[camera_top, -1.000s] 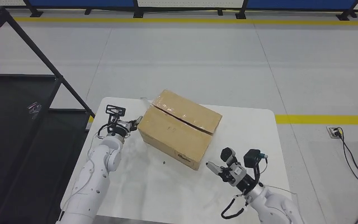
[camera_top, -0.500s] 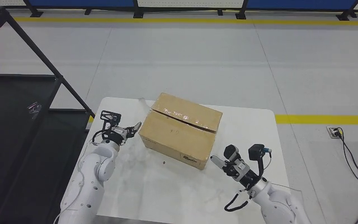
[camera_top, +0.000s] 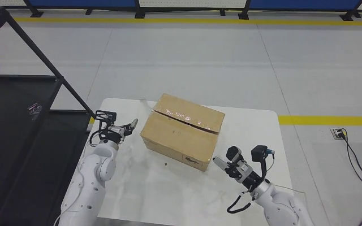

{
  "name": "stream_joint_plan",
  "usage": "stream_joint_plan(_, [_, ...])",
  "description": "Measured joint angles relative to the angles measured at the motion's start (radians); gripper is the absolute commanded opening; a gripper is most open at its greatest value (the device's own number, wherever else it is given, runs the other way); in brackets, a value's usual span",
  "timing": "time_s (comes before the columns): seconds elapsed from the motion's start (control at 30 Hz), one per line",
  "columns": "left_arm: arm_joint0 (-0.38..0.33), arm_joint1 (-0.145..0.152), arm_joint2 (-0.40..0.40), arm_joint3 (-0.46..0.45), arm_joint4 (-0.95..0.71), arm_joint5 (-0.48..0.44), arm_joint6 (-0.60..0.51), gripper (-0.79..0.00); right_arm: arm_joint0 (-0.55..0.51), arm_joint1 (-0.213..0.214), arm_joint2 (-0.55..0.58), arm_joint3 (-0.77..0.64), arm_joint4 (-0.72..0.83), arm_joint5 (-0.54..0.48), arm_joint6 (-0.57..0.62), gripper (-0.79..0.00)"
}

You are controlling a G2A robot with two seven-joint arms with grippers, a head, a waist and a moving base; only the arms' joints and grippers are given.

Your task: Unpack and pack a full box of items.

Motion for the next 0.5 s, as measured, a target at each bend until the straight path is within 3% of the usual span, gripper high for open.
stream_joint_plan(0.5, [0.066,0.020,-0.016,-0.074,0.035,-0.134,-0.040,0.000,0.005,0.003,-0.005,0.009,0.006,-0.013,-0.002,0.000])
